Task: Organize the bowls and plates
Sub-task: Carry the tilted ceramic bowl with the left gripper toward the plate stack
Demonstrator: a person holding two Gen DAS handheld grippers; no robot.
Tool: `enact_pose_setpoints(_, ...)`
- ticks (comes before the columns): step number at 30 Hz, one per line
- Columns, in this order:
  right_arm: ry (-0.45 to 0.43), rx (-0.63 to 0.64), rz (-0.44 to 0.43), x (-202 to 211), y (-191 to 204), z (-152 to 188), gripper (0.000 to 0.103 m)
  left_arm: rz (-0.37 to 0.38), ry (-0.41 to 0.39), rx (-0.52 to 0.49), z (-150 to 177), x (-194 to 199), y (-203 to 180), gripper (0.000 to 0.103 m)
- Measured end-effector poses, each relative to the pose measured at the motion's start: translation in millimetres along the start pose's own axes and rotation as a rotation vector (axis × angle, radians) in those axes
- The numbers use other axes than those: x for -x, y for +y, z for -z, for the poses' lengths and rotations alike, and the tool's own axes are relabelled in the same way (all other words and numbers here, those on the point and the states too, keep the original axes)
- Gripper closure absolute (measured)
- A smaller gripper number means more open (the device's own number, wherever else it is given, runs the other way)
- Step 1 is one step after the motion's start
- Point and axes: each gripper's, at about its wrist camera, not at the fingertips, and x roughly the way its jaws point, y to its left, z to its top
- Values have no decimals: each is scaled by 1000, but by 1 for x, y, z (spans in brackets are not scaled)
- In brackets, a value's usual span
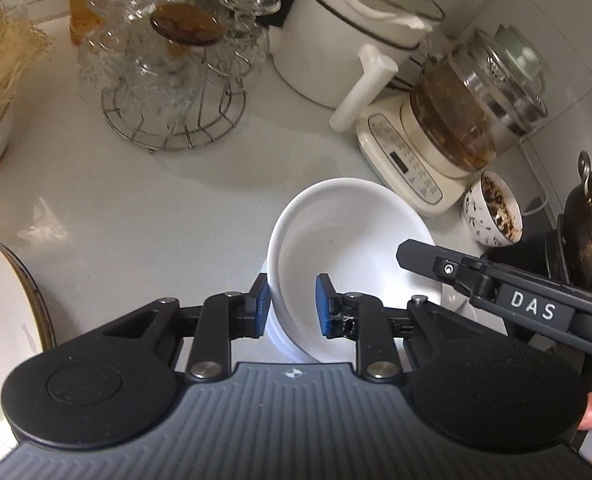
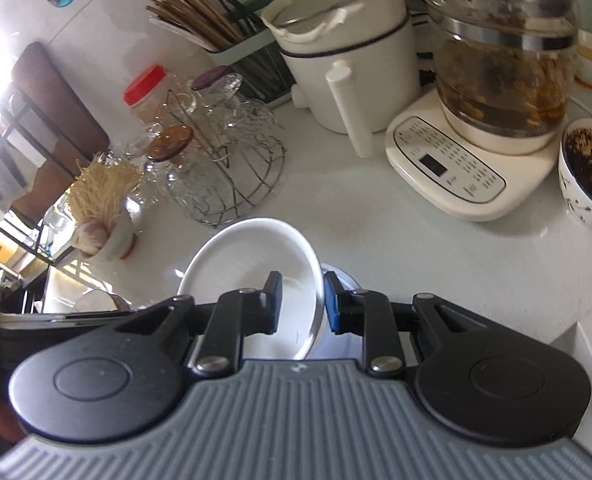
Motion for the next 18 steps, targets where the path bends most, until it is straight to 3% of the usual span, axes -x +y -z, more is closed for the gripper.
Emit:
enact_pose_setpoints(10,22,0,47,-6,-7,4,76,4,45,10,-3,-10,7,76)
enact_pose_setpoints(14,-4,14,43,1,-7,2,75,-1,40,2,-8,-7,10,71)
enact_pose_setpoints(16,-17,6,43,2,-9,0,59,-3,39,4,-9,-7,11,60)
enact_pose_setpoints(17,-22,-1,42,3,-10,0,44,-3,38,5,-10,-7,11,54)
enact_pose_setpoints(18,-26,-5,42,4,-12,0,40,1,37,8,-11,-8,11,51)
